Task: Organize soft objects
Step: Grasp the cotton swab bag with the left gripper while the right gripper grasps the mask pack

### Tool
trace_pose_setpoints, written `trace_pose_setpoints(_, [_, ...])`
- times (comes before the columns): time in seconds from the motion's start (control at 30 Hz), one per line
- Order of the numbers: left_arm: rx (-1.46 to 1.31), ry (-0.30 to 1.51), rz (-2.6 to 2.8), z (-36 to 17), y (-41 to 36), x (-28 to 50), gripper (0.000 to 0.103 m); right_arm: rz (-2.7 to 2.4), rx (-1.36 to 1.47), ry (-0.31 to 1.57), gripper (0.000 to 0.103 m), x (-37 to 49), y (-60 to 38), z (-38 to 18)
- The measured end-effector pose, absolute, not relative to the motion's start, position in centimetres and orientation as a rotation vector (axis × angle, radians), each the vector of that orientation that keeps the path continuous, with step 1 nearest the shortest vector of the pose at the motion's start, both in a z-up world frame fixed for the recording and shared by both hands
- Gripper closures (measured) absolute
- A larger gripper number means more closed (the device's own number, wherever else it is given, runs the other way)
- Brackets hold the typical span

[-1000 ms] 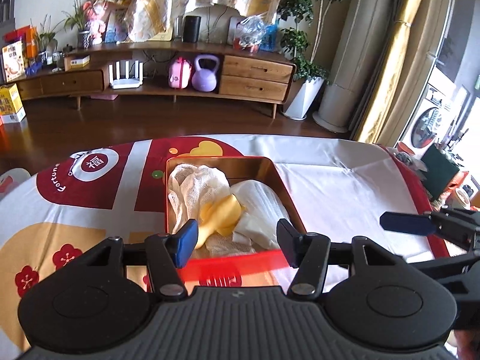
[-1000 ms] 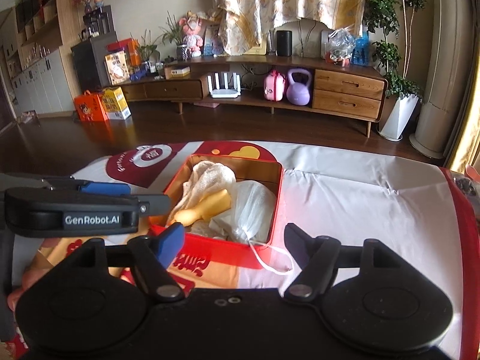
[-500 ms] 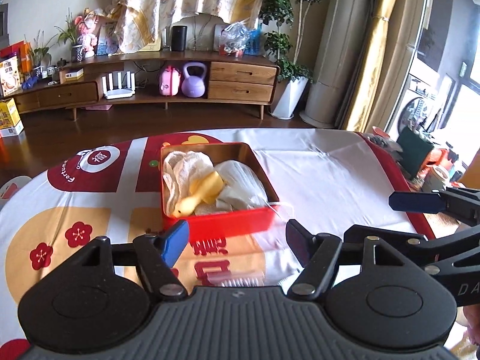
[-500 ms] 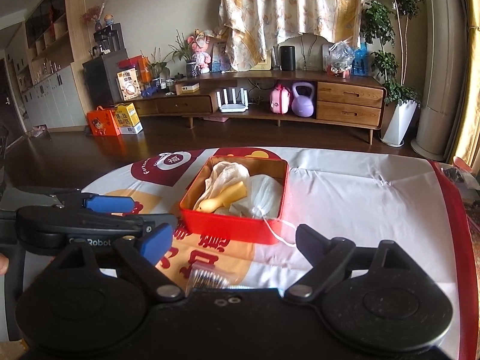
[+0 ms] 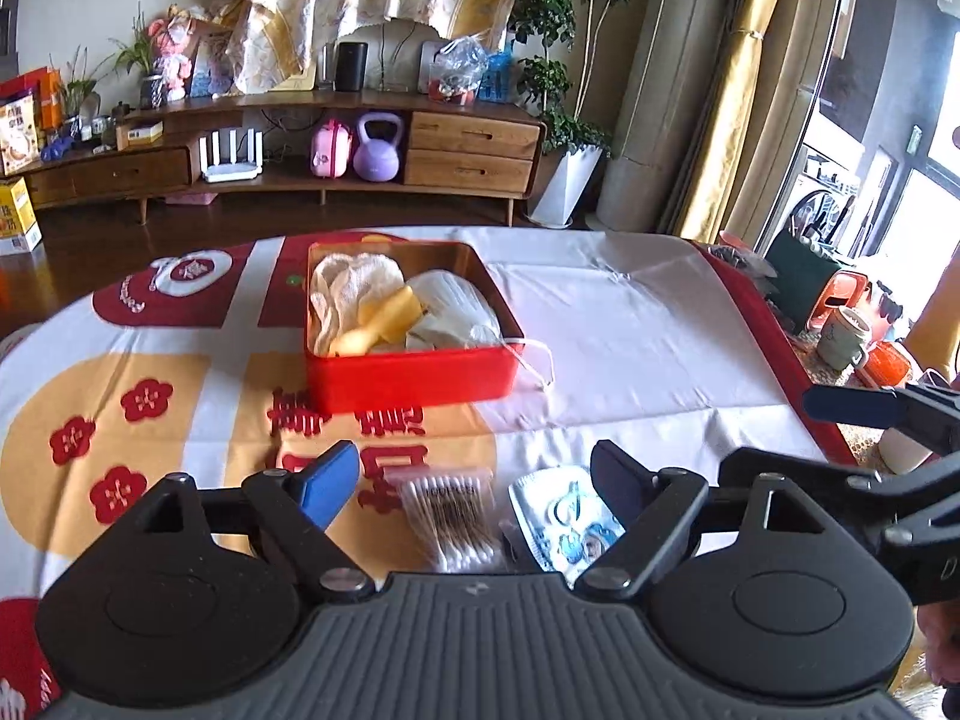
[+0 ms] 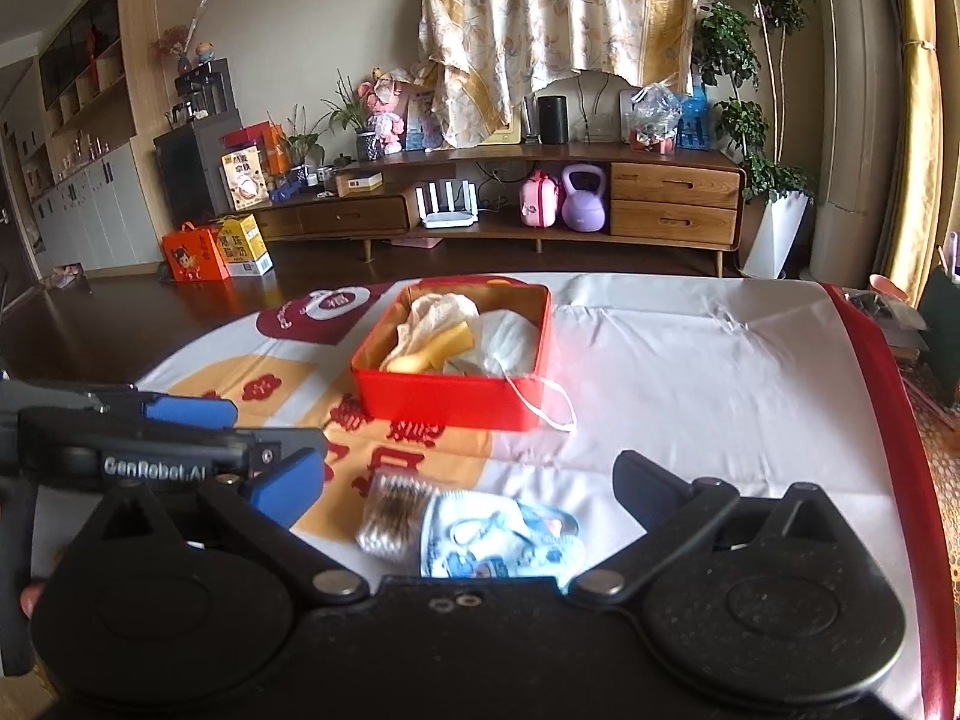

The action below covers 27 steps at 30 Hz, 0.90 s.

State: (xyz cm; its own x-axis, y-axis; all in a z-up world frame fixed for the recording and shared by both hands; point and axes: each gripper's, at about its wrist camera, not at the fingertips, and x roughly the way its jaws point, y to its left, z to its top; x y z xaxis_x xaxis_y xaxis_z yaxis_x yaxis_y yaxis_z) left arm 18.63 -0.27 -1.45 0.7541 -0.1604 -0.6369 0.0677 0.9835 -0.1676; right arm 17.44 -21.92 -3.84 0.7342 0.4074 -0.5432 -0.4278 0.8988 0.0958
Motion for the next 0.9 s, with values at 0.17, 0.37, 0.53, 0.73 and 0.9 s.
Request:
trace_pose_setpoints(0.17, [-0.139, 0.735, -0.108, -3.1, -0.5, 18.2, 0.018, 0.453, -0.038, 0.606, 0.0, 16.1, -22.5, -5.8])
trace_pose_setpoints(0.37, [-0.152, 0.784, -0.08, -5.7, -0.2, 18.3, 0.018, 0.457, -0.077, 0.631, 0.0, 15.0, -22.3, -8.3])
trace_pose_setpoints(0.53, [-0.156, 0.828, -0.071, -7.9, -0.2, 18.8, 0.018, 0.463, -0.124, 0.658, 0.001, 14.8, -21.4, -10.1])
trace_pose_setpoints(0.73, [-0.131, 0.87, -0.064, -10.4, -0.7, 19.8, 0.018, 0.464, -0.177, 0.682, 0.002, 15.4, -20.5, -12.0])
trace_pose_setpoints(0.9, [-0.125, 0.893, -0.061, -11.7, -1.0, 20.9, 0.018, 0.471, -0.232, 0.691, 0.005, 16.2, -19.6, -13.0])
